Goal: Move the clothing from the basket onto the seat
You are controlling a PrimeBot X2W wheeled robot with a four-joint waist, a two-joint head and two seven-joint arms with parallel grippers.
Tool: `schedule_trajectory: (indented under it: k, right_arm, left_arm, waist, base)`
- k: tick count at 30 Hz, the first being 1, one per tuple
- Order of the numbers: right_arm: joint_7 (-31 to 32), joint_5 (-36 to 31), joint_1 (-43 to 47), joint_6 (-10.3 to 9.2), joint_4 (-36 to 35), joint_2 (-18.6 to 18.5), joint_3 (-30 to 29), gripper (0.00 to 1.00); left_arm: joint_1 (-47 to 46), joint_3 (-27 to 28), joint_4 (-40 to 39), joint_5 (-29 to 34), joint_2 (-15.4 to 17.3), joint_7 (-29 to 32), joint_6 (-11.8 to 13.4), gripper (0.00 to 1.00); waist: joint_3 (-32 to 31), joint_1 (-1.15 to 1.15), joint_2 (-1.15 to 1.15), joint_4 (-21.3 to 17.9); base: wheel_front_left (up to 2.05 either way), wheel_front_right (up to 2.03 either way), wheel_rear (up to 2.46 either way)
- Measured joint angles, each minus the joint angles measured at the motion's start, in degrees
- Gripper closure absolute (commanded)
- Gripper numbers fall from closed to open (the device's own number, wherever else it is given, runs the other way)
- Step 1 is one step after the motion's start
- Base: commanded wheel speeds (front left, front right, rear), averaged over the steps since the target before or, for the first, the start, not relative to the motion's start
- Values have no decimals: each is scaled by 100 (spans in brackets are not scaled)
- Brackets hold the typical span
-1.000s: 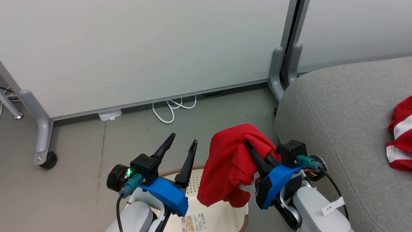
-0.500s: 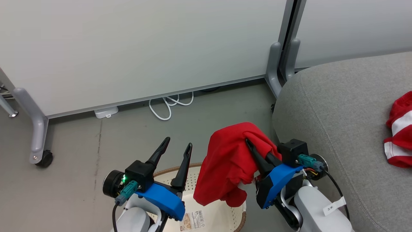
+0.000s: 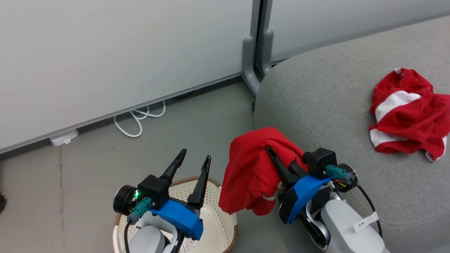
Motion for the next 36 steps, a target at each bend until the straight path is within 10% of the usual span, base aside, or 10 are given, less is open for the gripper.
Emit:
schedule_trajectory:
  k: [16,36]
  right_arm:
    - [-115,85,-23,0,4,-2,-109,100]
    - [-268,48,196,0,-220,-5,-613,100]
  left_arm:
    - [-117,-125,-22,91,-3,0,-33,0]
    - [-631,-711,85,-246,204,1,-34,0]
  waist:
    - [261,0,0,-1686]
    - [695,0,0,-1866]
  base:
    - [0,0,0]
    - [0,0,0]
